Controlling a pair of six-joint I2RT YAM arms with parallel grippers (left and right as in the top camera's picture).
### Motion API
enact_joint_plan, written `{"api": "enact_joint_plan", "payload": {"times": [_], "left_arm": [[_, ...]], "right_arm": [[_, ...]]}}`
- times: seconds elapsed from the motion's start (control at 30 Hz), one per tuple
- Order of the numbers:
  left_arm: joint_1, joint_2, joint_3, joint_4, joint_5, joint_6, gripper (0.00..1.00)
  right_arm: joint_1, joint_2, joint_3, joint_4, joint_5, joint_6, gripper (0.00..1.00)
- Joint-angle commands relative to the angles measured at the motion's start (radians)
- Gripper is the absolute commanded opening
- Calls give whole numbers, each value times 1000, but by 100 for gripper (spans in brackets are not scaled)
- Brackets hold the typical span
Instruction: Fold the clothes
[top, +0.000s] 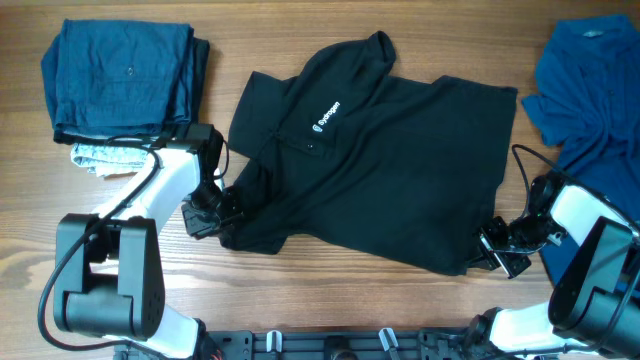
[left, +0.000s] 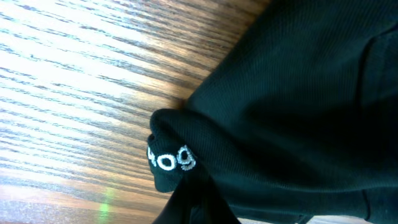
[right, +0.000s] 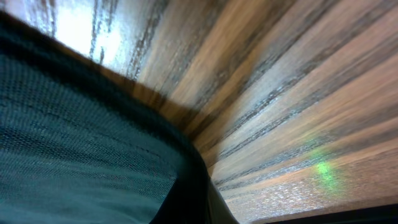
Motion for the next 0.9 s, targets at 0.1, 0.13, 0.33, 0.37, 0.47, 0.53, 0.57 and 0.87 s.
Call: {"api": "enact_joint_plan", "payload": {"times": [0.1, 0.13, 0.33, 0.37, 0.47, 0.53, 0.57, 0.87], "left_arm": [[-6, -13, -6, -54, -8, -33, 4], [-5, -13, -6, -56, -4, -36, 4], [-6, -13, -6, -35, 6, -51, 4], [-6, -13, -6, -38, 6, -51, 4], [-6, -13, -11, -38, 14, -86, 4], [-6, -13, -29, -26, 66, -86, 4], [-6, -13, -40, -19, 82, -89, 4], [-39, -13, -89, -17, 224, -88, 4]], "right_arm": [[-166, 19, 38, 39, 108, -45, 4], [-202, 19, 52, 39, 114, -60, 4], [-308, 20, 111, 39, 154, -108, 4], [-308, 19, 117, 39, 154, -110, 4], [-308, 20, 127, 40, 154, -111, 4], [-308, 20, 127, 39, 154, -119, 4], [-308, 20, 127, 39, 154, -119, 4], [-308, 20, 127, 47, 154, -122, 4]]}}
